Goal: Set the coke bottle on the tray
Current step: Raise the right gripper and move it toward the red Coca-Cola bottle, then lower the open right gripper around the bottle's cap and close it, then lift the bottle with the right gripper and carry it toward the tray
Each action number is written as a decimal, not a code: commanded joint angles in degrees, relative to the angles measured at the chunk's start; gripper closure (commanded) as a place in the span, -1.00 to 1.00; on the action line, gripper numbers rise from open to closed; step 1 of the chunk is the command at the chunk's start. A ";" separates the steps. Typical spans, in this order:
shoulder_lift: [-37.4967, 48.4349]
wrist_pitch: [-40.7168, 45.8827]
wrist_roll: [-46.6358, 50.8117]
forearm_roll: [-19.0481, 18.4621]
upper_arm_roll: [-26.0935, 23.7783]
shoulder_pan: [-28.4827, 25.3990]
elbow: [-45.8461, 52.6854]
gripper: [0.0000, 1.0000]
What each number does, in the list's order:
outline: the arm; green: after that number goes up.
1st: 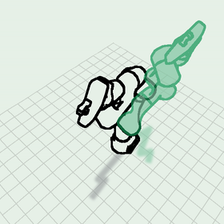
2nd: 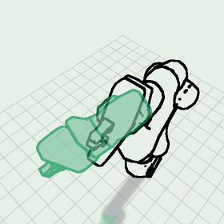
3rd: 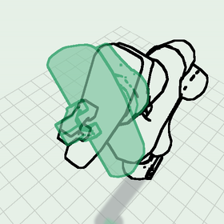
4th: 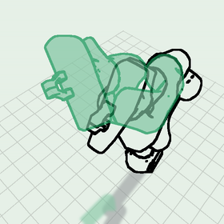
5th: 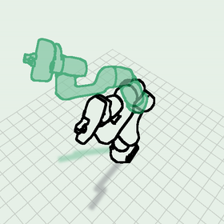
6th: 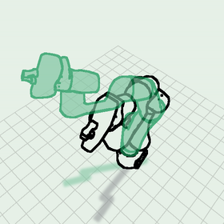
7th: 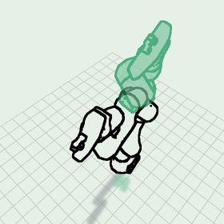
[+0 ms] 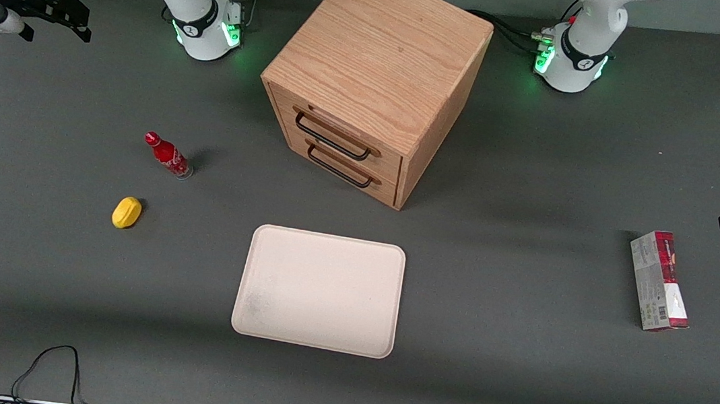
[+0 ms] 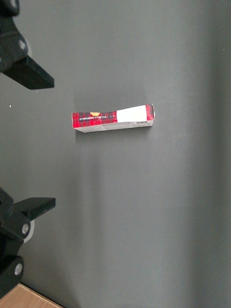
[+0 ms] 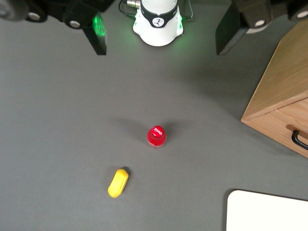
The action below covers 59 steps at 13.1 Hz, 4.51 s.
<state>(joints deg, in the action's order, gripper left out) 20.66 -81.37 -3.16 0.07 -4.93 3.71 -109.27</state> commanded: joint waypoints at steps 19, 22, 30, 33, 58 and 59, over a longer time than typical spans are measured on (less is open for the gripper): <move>-5.19 -48.26 -0.27 1.95 1.42 -2.39 -37.94 -1.00; -7.21 -52.04 -0.18 2.39 1.42 -2.39 -38.91 -1.00; -7.12 -54.33 -0.27 2.39 1.42 -2.39 -41.02 -0.97; -7.12 -54.86 -0.35 2.39 1.42 -2.39 -41.46 -0.31; -27.76 -6.63 8.42 2.30 0.98 -3.36 19.32 1.00; -29.69 -4.52 9.91 2.30 0.89 -3.45 23.53 1.00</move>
<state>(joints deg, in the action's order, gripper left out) -3.30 -91.66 3.41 1.53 -4.24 1.17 -97.00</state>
